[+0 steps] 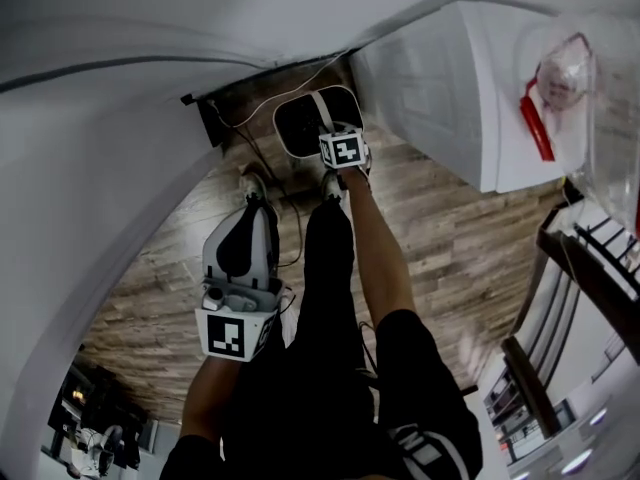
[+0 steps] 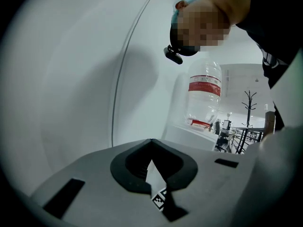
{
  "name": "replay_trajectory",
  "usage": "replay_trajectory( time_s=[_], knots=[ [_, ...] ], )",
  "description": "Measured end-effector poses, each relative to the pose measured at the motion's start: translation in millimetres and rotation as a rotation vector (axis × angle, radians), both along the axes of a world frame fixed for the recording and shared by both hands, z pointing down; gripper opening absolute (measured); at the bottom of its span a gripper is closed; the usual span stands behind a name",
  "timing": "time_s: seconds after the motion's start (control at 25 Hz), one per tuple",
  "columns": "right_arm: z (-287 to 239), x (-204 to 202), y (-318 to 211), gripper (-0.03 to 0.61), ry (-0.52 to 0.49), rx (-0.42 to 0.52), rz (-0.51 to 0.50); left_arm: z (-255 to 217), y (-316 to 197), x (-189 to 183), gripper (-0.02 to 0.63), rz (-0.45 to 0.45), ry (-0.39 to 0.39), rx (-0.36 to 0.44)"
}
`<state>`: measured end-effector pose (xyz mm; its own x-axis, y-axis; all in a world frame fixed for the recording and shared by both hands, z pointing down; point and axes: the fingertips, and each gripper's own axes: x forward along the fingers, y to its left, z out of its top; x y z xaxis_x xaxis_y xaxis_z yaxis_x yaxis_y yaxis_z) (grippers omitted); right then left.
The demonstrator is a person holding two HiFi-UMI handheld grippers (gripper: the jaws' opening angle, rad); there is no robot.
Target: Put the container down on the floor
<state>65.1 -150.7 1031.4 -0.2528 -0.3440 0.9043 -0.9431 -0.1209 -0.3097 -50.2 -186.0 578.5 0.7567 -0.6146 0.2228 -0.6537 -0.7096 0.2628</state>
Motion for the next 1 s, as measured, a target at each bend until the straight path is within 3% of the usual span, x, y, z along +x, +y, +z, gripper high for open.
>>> replay_trajectory(
  time_s=[0.64,1.0],
  knots=[
    [51,9,-23,0.103,-0.017,0.002,-0.009,31,-10,-9,0.028,-0.036,-0.045,-0.031],
    [63,29,-26,0.103,0.028,-0.01,-0.008,37,-9,-11,0.028,-0.05,-0.033,-0.032]
  ],
)
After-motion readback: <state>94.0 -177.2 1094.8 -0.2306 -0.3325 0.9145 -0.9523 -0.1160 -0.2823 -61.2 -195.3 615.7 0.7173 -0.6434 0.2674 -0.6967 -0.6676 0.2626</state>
